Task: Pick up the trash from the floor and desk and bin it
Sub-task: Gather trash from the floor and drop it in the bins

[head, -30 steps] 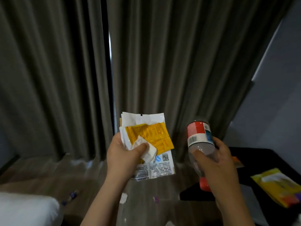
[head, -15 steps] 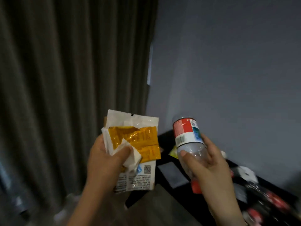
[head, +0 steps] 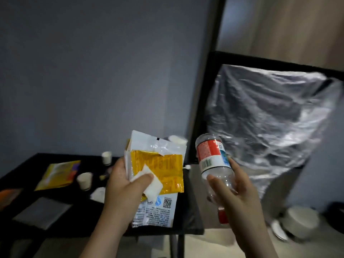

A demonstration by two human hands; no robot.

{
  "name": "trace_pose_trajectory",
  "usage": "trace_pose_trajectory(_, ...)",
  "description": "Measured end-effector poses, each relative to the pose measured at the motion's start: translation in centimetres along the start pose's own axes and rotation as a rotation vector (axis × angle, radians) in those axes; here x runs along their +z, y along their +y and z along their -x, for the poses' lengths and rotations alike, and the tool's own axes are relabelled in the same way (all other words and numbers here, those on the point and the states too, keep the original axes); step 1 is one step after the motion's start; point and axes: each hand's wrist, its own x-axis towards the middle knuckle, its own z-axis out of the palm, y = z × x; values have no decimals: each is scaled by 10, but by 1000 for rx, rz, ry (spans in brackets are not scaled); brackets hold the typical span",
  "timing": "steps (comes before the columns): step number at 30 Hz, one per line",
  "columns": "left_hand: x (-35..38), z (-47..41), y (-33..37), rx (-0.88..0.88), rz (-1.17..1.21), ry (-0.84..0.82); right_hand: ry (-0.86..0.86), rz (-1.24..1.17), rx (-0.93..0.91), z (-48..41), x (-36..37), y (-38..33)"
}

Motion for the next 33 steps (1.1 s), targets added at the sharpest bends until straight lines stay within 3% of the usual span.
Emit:
trace_pose_trajectory(14, 388, 89, -23, -2, 152, -594, 539, 158, -8, -22, -357, 9)
trace_pose_trajectory(24, 572, 104, -69, -46, 126, -873, 778, 229, 62, -63, -493, 57)
trace_pose_trajectory(33, 740, 19, -105, -35, 99, -996, 901, 288, 100, -199, -570, 106)
